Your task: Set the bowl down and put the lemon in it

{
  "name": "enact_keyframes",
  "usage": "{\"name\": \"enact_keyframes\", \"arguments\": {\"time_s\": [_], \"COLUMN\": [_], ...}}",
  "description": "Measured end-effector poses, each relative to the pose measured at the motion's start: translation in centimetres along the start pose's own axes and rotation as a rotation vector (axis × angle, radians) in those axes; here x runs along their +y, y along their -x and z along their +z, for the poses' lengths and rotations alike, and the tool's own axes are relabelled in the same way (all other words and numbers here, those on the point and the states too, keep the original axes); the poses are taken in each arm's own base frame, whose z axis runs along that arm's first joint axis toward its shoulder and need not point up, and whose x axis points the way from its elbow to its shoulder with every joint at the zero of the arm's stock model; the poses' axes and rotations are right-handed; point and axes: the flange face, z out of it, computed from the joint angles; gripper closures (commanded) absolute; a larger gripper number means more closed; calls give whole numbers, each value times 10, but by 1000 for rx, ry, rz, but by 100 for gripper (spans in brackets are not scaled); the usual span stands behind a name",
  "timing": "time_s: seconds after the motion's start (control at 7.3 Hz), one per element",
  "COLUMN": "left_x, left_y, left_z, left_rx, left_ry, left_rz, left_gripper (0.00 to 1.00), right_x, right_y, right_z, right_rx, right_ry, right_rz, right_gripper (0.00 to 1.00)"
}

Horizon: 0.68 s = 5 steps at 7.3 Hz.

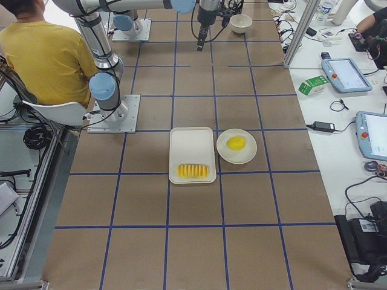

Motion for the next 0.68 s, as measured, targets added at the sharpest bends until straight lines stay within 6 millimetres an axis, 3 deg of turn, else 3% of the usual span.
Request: {"name": "enact_keyframes", "arguments": {"time_s": [0.27,0.41,0.68], "left_x": [-42,-72,-126], "left_y": [47,75,124], "left_z": [38,72,148], "left_rx": [-1,-2,0], "left_ry": [3,2,-18], "left_rz": [-43,-39,-34], "left_gripper": [0,0,0], "right_x": [-30,-56,-112], "right_y": [-12,-33,-97], "right_z": [19,30,60], "right_rx": [14,20,21], "right_ry": [7,-4,-7], "right_rz": [17,15,-61], "right_gripper": [0,0,0]}}
